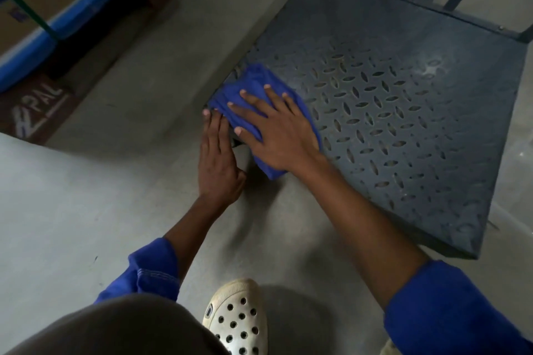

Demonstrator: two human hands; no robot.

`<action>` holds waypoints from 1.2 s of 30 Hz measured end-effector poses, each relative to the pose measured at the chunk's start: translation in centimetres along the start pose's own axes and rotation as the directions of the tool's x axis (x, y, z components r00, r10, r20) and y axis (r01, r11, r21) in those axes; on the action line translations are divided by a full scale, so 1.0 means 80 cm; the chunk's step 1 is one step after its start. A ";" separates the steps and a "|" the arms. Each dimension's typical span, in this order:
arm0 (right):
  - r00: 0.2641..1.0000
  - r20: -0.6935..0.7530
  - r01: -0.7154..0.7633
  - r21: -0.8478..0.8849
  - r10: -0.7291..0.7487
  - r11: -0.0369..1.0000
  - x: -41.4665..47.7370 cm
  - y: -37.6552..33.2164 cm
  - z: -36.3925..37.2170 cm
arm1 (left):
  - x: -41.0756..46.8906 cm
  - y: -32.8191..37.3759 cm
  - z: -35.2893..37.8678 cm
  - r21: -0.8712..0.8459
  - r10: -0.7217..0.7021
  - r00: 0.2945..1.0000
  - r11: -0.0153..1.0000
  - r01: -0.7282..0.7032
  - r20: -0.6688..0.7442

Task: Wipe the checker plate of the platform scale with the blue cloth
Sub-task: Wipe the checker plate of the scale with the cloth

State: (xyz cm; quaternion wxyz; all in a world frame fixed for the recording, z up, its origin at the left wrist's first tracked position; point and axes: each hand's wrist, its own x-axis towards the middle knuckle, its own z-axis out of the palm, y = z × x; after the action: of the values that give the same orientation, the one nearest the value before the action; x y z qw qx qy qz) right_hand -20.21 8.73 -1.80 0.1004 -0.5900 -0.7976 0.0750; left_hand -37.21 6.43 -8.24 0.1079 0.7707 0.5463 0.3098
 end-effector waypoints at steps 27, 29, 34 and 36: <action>0.865 -0.222 -0.453 0.039 0.450 0.891 -0.039 -0.049 0.015 | 0.002 0.010 -0.024 0.091 0.232 0.972 0.969 -0.230 -0.018; 0.833 -0.240 -0.511 0.009 0.498 0.859 -0.073 -0.037 0.014 | 0.001 0.030 -0.013 0.067 0.318 0.948 0.946 -0.318 0.007; 0.621 -0.348 -0.742 0.029 0.702 0.670 -0.190 0.029 -0.007 | -0.013 0.095 0.015 0.039 0.403 0.904 0.911 -0.411 0.142; 0.557 -0.346 -0.794 0.044 0.755 0.606 -0.206 0.040 -0.014 | -0.017 0.110 0.021 0.064 0.441 0.877 0.886 -0.460 0.192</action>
State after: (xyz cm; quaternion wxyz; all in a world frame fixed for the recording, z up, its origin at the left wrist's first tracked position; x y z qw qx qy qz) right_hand -12.30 -6.12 -2.69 0.1540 -0.8888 -0.4303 -0.0351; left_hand -29.66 2.14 -5.61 0.0377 0.9052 0.3561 0.2289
